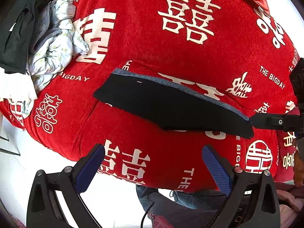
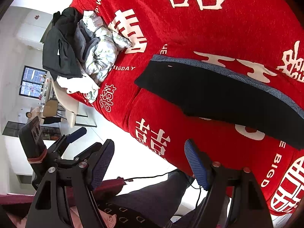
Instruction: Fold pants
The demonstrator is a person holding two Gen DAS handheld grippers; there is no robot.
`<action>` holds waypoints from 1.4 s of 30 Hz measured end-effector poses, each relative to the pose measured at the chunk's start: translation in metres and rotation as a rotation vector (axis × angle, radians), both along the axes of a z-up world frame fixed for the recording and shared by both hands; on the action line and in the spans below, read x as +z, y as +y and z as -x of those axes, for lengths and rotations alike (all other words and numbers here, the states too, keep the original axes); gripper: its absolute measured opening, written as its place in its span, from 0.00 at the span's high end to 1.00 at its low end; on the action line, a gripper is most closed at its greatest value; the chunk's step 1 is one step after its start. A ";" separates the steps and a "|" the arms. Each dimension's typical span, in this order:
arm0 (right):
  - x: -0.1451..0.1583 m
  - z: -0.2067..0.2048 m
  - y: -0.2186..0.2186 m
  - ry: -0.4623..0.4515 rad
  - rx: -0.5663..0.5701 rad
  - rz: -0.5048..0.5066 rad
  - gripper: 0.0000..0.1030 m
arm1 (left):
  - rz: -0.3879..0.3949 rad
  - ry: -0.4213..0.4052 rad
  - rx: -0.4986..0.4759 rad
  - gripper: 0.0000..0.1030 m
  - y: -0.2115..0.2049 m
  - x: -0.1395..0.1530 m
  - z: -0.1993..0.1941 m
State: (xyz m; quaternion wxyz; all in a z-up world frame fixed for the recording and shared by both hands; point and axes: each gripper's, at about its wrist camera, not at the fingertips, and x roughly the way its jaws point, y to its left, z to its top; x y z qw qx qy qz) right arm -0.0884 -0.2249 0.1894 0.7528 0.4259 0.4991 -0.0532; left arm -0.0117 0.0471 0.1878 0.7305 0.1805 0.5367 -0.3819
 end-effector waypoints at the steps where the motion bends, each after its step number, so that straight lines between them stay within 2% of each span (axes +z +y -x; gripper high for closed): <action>1: -0.001 0.000 0.001 0.000 0.000 0.000 0.23 | 0.000 0.000 0.001 0.00 0.001 0.000 0.000; 19: -0.004 -0.001 0.010 0.006 0.002 0.002 0.23 | 0.002 -0.001 0.005 0.00 0.010 -0.002 -0.003; 28: -0.009 0.013 0.010 0.001 -0.077 -0.019 0.23 | -0.032 0.002 -0.051 0.00 0.006 -0.009 -0.007; 32: -0.020 0.031 0.010 0.014 -0.175 -0.040 0.23 | -0.082 0.014 -0.097 0.00 0.000 -0.022 -0.016; 36: -0.041 0.065 0.005 0.050 -0.336 -0.079 0.23 | -0.160 0.045 -0.196 0.00 -0.018 -0.043 -0.021; 39: -0.051 0.106 -0.002 0.066 -0.483 -0.097 0.23 | -0.212 0.044 -0.299 0.00 -0.043 -0.057 -0.015; 42: -0.048 0.159 -0.015 0.085 -0.623 -0.076 0.23 | -0.233 0.032 -0.391 0.00 -0.077 -0.066 -0.002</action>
